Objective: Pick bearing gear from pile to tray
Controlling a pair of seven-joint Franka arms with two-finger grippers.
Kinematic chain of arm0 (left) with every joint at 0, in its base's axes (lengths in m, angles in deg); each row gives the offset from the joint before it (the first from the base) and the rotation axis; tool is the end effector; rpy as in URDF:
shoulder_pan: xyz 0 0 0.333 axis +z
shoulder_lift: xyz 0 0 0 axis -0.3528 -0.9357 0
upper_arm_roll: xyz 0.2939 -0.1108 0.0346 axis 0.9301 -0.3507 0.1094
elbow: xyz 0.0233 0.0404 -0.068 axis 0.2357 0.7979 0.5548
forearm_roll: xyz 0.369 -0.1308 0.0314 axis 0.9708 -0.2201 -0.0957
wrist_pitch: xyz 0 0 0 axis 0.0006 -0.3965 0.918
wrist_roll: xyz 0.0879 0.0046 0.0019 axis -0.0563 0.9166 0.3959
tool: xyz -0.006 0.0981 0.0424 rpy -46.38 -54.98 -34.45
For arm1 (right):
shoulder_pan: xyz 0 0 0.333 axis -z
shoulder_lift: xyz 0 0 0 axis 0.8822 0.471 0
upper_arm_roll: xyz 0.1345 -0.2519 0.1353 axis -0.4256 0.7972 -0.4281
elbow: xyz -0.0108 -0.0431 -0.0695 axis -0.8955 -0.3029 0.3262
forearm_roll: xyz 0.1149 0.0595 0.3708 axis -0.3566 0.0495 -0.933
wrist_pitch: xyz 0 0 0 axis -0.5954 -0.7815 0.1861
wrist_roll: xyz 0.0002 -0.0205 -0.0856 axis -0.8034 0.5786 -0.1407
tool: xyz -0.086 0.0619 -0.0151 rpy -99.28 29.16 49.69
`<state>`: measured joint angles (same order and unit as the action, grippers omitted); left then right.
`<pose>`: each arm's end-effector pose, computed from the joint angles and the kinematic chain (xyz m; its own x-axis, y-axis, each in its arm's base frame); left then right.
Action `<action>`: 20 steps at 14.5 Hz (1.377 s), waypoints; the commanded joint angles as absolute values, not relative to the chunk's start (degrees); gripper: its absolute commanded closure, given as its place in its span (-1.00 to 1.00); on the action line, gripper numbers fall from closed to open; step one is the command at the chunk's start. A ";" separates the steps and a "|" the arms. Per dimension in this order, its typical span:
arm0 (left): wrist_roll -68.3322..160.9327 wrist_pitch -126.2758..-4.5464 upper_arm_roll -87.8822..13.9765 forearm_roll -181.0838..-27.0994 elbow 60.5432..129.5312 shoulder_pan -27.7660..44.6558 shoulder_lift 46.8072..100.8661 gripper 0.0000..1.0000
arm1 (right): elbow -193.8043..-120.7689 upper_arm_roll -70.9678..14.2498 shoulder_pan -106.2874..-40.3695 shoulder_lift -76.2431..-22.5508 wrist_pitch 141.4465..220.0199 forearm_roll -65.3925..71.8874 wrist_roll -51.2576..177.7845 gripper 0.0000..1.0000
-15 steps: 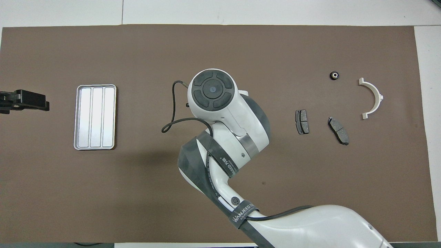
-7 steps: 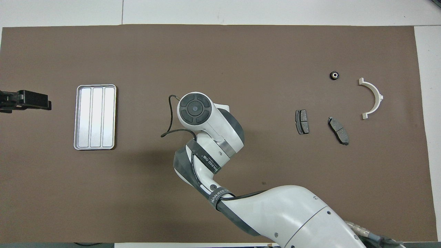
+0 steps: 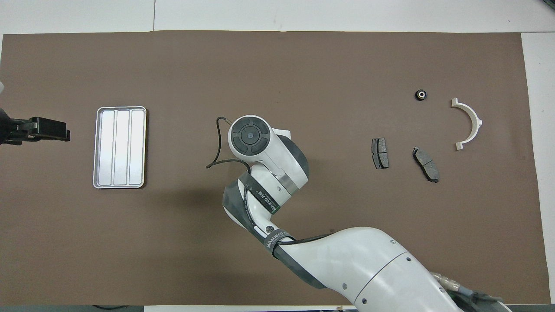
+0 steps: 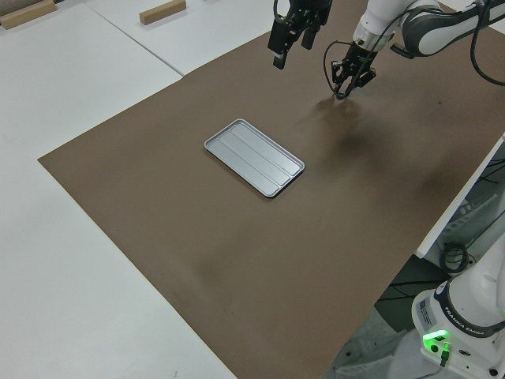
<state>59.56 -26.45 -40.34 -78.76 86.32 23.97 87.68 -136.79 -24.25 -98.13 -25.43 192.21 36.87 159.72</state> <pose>0.5437 -0.0311 0.5895 0.9987 -0.0163 0.0490 -0.0159 -0.9998 -0.0079 0.5721 0.4568 0.2949 0.6672 -0.7447 0.0139 -0.7389 -0.6641 -0.1139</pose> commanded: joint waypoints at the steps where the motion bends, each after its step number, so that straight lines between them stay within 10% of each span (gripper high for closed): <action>1: 58.32 -28.28 -39.99 -78.78 88.67 23.39 89.26 -1.00 | -136.42 -24.24 -97.85 -25.80 190.24 38.75 160.91 -1.00; 7: 42.01 -30.91 -40.08 -78.60 86.48 13.75 84.88 -1.00 | -128.59 -24.76 -87.16 -31.93 172.67 39.73 141.73 -1.00; 10: 30.84 -27.77 -39.99 -77.11 74.22 3.28 73.48 -1.00 | -128.59 -24.50 -76.97 -35.81 166.06 37.71 120.11 -1.00; 16: 16.85 -39.31 -39.55 -73.33 69.77 -7.37 56.50 -1.00 | -134.73 -24.41 -59.99 -36.52 173.94 38.50 83.17 -1.00; 20: 15.52 -44.36 -39.81 -75.34 74.07 -8.25 56.12 -1.00 | -141.41 -24.41 -56.55 -35.48 185.01 38.58 78.82 -1.00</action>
